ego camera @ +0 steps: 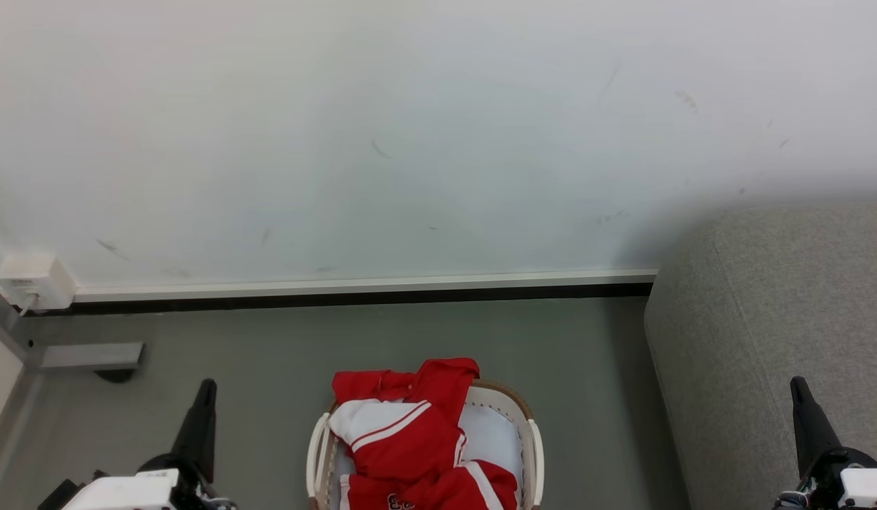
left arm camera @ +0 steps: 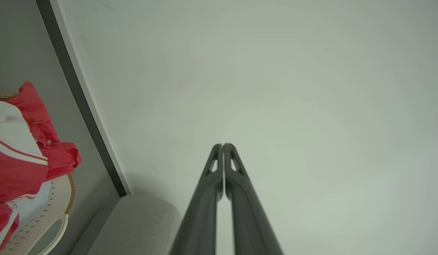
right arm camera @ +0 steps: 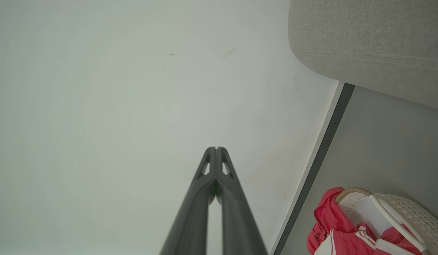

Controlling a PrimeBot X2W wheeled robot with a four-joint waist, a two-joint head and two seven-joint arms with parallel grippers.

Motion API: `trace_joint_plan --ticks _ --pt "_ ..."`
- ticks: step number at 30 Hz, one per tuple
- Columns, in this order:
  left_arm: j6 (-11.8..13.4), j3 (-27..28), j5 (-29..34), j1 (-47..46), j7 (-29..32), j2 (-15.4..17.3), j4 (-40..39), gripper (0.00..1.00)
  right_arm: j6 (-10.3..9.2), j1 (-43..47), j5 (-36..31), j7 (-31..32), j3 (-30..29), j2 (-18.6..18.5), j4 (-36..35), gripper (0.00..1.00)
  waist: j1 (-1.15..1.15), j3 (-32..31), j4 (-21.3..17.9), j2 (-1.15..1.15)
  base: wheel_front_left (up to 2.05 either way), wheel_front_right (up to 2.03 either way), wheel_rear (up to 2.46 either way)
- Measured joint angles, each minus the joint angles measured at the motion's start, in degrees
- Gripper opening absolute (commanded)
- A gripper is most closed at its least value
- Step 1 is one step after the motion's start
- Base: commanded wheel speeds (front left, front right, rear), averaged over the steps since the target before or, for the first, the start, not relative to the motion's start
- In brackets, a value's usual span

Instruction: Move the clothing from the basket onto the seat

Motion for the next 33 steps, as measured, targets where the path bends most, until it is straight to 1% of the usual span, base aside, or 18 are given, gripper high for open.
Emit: trace_joint_plan --ticks 8,9,15,21,28,31,33 --pt "0.0 0.0 0.0 0.0 0.0 0.0 0.0 0.00 0.00 0.0 0.0 0.0 0.0 0.0 0.0 0.00 0.00 0.0 0.0 0.00 0.00 0.00 0.00" --pt "0.0 0.0 0.0 0.0 0.0 0.0 0.1 1.00 0.00 0.0 0.0 0.0 0.0 0.0 0.1 1.00 0.00 0.0 0.0 0.00 0.00 0.00 0.00" --pt "0.1 -0.7 0.2 1.3 -1.2 -0.4 1.3 1.00 0.00 1.3 -0.4 -1.2 0.9 0.5 1.4 1.00 0.00 0.0 0.1 0.00 0.00 0.00 0.00" --pt "0.1 -1.3 1.9 1.3 -2.8 -0.4 1.6 1.00 0.00 1.3 -4.4 -2.7 1.6 0.5 1.6 1.00 0.00 0.0 0.2 0.00 0.00 0.00 0.00" --pt "0.1 -1.4 6.0 1.4 -4.6 -0.4 1.8 1.00 0.00 1.3 -12.2 -4.7 2.5 0.5 0.9 1.00 0.00 0.1 0.3 0.00 0.00 0.00 0.00" --pt "0.1 -1.4 8.4 1.4 -5.2 -0.4 1.8 1.00 0.00 1.3 -16.5 -5.4 3.0 0.5 0.4 1.00 0.00 0.1 0.3 0.00 0.00 0.00 0.00" --pt "0.1 -1.5 9.8 1.4 -5.7 -0.4 1.8 1.00 0.00 1.4 -20.7 -5.8 3.7 0.5 -0.2 1.00 0.00 0.1 0.4 0.00 0.00 0.00 0.00"
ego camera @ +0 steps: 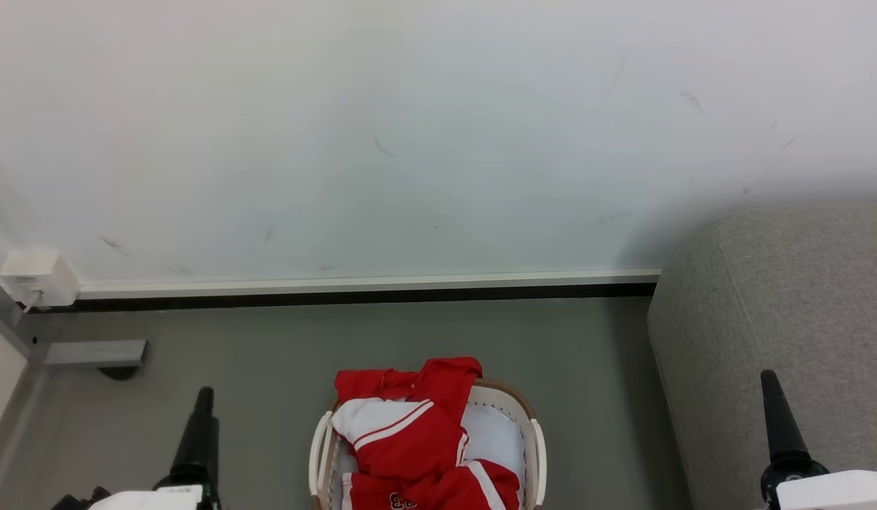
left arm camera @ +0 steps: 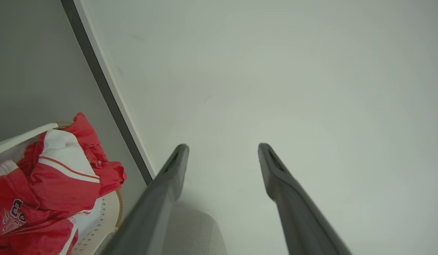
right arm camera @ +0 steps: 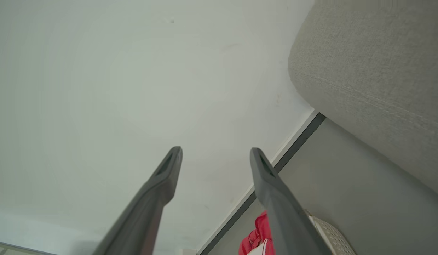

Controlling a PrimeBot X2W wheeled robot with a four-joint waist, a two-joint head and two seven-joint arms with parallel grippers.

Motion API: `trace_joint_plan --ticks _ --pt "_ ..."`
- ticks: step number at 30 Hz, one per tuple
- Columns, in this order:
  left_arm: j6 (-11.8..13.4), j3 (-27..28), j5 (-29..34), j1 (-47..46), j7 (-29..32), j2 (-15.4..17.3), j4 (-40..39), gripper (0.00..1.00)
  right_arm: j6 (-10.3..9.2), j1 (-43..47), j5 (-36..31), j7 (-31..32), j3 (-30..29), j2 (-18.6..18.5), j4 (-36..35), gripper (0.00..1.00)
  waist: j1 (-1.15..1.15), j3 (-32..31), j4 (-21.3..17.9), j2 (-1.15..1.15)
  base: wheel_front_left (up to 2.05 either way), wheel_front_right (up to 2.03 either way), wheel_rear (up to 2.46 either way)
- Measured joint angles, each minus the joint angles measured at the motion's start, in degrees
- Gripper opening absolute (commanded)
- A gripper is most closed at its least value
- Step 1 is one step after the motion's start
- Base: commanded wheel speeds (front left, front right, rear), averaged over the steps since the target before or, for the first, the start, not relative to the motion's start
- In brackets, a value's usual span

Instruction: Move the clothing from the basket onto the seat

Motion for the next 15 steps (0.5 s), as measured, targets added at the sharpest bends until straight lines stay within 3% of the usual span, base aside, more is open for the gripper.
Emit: trace_joint_plan --ticks 15 --pt "1.8 -1.1 16.5 1.1 -3.4 0.0 -2.0 1.00 0.00 1.0 -19.8 -3.4 2.5 0.0 -2.3 1.00 0.00 0.1 0.1 0.00 0.00 0.00 0.00"
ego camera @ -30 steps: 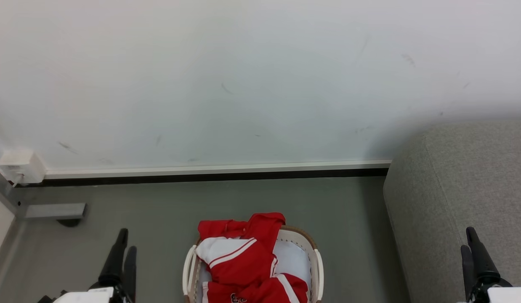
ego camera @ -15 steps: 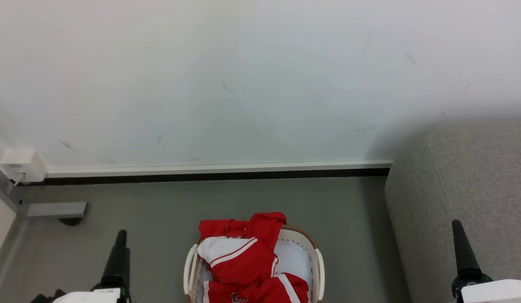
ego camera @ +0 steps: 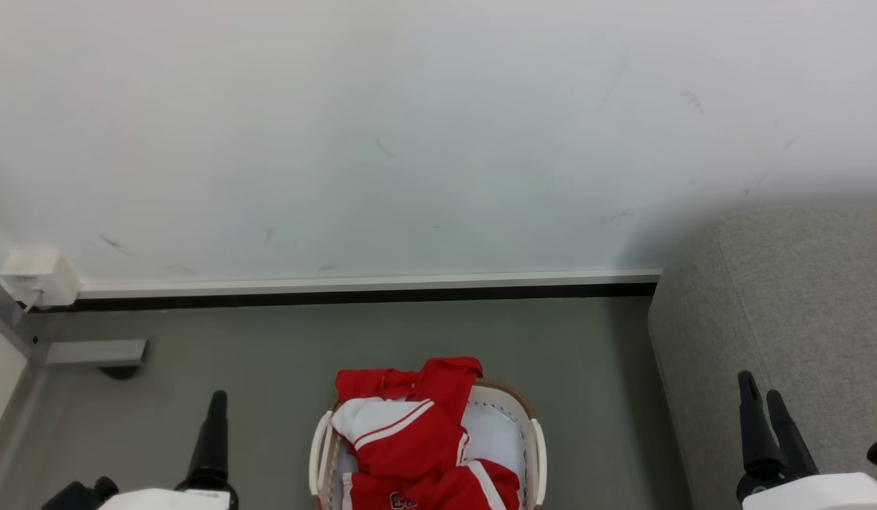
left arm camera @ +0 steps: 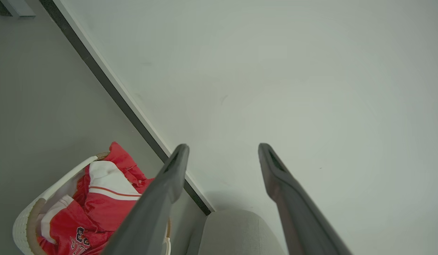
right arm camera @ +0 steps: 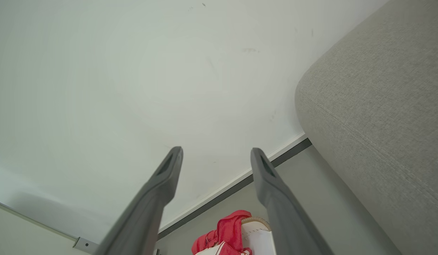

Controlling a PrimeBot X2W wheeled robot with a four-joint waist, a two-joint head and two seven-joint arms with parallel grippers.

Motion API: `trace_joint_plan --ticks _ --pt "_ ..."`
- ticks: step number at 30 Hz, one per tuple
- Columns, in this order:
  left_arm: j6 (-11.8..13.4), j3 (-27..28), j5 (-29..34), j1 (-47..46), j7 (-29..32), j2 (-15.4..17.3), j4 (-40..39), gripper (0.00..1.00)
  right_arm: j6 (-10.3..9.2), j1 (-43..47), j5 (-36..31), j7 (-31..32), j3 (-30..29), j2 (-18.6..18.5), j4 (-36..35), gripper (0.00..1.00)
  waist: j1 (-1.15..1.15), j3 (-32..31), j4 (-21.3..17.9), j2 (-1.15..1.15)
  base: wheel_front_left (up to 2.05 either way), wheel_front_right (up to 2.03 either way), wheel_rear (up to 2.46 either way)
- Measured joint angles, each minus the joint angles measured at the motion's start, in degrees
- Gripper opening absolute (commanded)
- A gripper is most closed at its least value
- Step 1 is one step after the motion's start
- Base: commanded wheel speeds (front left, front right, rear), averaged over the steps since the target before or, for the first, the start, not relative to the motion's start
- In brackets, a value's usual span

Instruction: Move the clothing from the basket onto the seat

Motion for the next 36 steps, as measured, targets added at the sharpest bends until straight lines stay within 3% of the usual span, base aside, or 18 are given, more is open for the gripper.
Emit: trace_joint_plan --ticks 25,36 --pt "3.1 -2.8 29.2 1.8 -4.6 0.1 -4.6 1.00 0.00 0.1 -22.2 -4.5 1.3 -0.1 1.9 1.00 0.00 0.1 -0.2 0.00 0.00 0.00 0.00" --pt "3.7 -2.7 36.6 2.5 -6.1 0.1 -5.4 1.00 0.00 0.1 -29.3 -6.1 2.2 -0.1 2.5 1.00 0.00 0.3 -0.1 0.00 0.00 0.00 0.00"
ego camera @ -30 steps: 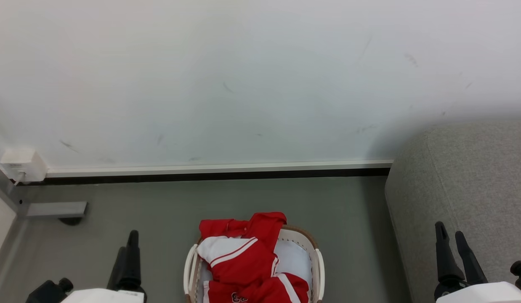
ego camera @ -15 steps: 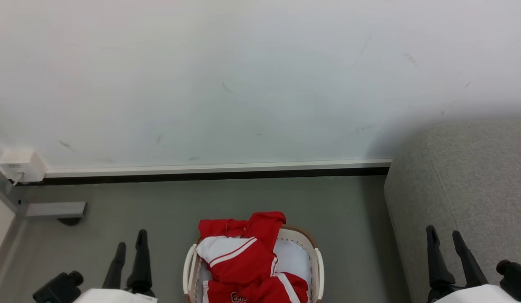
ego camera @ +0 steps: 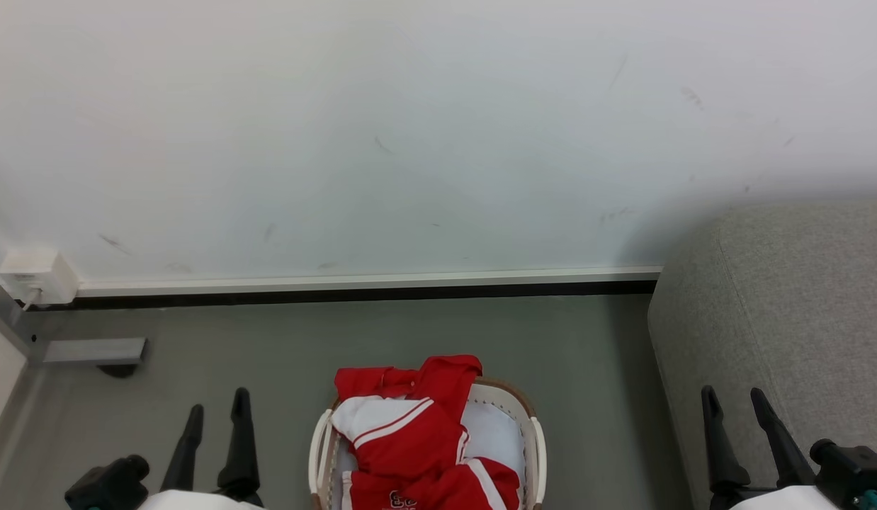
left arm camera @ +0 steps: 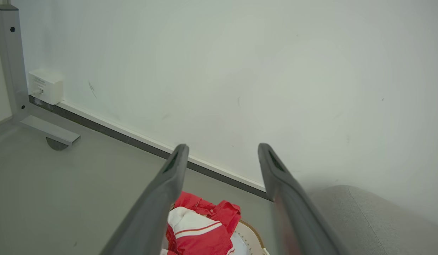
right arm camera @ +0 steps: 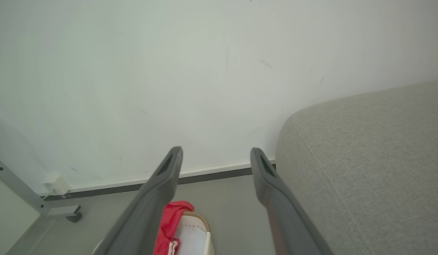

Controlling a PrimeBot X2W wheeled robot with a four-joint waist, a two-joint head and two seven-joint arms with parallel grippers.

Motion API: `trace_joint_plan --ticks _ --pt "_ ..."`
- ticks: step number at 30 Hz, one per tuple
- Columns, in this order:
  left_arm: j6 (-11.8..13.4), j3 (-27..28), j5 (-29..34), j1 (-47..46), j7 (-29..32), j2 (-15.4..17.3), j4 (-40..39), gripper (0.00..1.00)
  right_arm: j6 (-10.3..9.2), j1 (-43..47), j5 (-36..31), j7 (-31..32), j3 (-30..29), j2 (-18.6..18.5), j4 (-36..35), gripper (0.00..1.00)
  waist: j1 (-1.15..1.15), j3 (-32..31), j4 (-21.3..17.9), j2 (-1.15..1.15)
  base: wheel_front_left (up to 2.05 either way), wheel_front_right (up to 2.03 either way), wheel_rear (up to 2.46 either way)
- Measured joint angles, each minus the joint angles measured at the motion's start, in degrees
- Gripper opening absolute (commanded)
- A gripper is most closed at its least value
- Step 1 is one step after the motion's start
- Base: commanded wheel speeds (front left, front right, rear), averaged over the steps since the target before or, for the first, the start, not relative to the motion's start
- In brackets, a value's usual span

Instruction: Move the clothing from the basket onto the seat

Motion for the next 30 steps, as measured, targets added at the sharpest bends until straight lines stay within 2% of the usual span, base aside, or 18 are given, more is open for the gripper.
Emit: trace_joint_plan --ticks 16,30 --pt "0.0 0.3 9.5 0.8 -2.3 0.0 -0.4 1.00 0.00 0.2 -8.6 -2.1 0.8 0.0 0.5 1.00 0.00 0.1 -0.1 0.00 0.00 0.00 0.00" --pt "-0.5 0.5 16.0 1.4 -3.9 0.1 0.4 1.00 0.00 1.1 -10.4 -3.9 0.7 -0.1 0.9 1.00 0.00 0.2 -0.2 0.00 0.00 0.00 0.00"
